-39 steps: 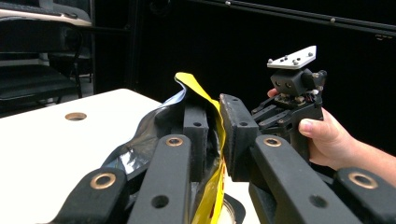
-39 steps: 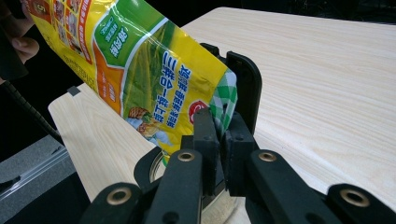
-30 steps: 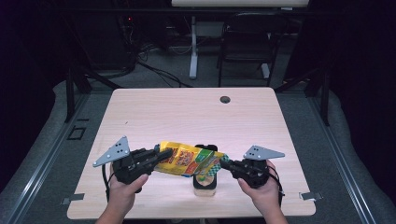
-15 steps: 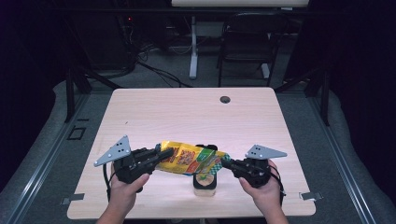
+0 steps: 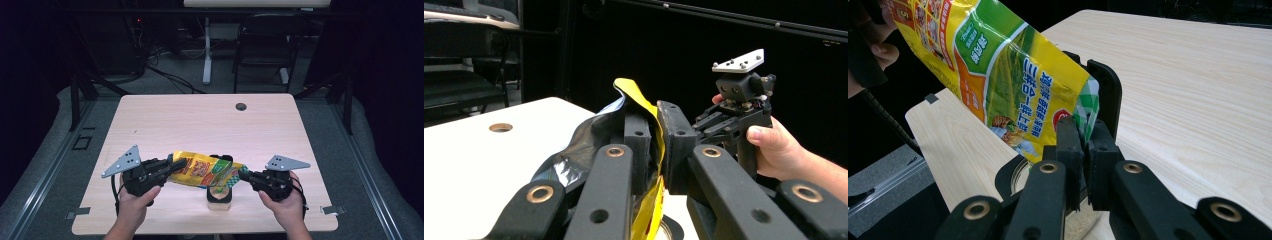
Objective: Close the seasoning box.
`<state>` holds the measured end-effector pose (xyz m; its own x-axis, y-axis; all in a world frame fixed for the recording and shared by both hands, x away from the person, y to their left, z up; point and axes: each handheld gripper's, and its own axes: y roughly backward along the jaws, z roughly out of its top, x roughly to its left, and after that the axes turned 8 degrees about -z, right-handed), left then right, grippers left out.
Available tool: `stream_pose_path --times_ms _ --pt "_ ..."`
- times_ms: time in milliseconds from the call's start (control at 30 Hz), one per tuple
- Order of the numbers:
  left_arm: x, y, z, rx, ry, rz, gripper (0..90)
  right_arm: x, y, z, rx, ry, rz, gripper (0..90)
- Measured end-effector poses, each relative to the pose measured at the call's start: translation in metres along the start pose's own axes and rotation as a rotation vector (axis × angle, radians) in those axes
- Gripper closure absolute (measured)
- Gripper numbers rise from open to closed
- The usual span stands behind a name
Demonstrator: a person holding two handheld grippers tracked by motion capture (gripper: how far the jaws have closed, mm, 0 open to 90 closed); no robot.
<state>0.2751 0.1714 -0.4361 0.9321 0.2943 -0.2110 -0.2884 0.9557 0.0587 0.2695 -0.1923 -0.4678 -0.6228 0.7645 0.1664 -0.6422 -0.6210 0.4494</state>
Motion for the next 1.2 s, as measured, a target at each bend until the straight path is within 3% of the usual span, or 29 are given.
stream_pose_path --times_ms 1200 --pt "-0.0022 -0.0059 0.0001 0.007 -0.006 -0.01 83.3 -0.0066 -0.0032 -0.006 0.024 0.0 0.004 86.5"
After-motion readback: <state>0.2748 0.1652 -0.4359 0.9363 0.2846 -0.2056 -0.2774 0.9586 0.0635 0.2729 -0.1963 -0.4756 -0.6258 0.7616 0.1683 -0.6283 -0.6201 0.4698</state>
